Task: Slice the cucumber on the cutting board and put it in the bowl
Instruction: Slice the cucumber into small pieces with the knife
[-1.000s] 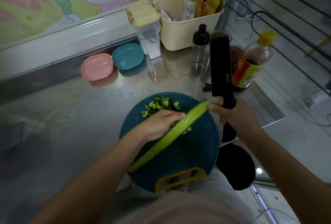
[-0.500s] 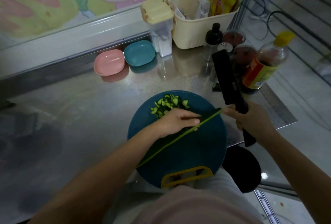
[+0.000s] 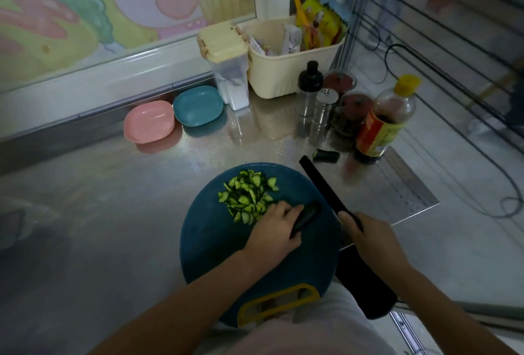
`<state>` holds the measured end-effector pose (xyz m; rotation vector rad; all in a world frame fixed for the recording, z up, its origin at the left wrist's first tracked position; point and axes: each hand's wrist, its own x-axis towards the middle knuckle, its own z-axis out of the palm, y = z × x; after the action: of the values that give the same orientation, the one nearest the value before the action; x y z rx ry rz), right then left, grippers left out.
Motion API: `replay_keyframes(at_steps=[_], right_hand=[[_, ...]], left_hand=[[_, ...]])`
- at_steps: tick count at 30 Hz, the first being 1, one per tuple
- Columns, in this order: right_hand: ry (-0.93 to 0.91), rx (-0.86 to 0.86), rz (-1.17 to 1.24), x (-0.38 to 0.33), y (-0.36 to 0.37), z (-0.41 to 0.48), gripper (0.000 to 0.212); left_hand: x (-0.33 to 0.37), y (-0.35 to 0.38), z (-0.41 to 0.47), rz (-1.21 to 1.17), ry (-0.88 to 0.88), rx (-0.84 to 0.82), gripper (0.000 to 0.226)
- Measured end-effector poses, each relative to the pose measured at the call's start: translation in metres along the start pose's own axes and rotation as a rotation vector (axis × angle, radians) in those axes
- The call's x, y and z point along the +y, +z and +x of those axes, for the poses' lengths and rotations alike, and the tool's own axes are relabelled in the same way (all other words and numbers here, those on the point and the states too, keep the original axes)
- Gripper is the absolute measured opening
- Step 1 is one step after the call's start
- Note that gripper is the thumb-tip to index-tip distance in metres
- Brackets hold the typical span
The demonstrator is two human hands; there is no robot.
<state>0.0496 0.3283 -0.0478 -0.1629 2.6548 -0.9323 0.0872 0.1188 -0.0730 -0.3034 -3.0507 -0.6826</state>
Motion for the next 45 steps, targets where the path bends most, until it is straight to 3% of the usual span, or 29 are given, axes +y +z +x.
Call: replay_keyframes(at_steps=[8, 16, 21, 36, 45], right_hand=[[-0.018, -0.033, -0.057, -0.01, 0.005, -0.002, 0.061], [0.004, -0.136, -0.113, -0.031, -0.004, 0.012, 0.052], [0.028, -0.108, -0.084, -0.032, -0.007, 0.015, 0.053], [0.071, -0.112, -0.047, -0.035, -0.017, 0.013, 0.054], [0.032, -0.113, -0.144, -0.033, -0.008, 0.008, 0.052]], left_hand=[[0.012, 0.005, 0.013, -0.023, 0.051, 0.018, 0.06], [0.008, 0.011, 0.02, -0.046, 0.004, 0.053, 0.053], [0.007, 0.011, 0.025, -0.041, 0.026, 0.071, 0.04], [0.005, 0.013, 0.027, -0.062, 0.046, 0.1, 0.029], [0.002, 0.016, 0.028, -0.057, 0.029, 0.066, 0.032]])
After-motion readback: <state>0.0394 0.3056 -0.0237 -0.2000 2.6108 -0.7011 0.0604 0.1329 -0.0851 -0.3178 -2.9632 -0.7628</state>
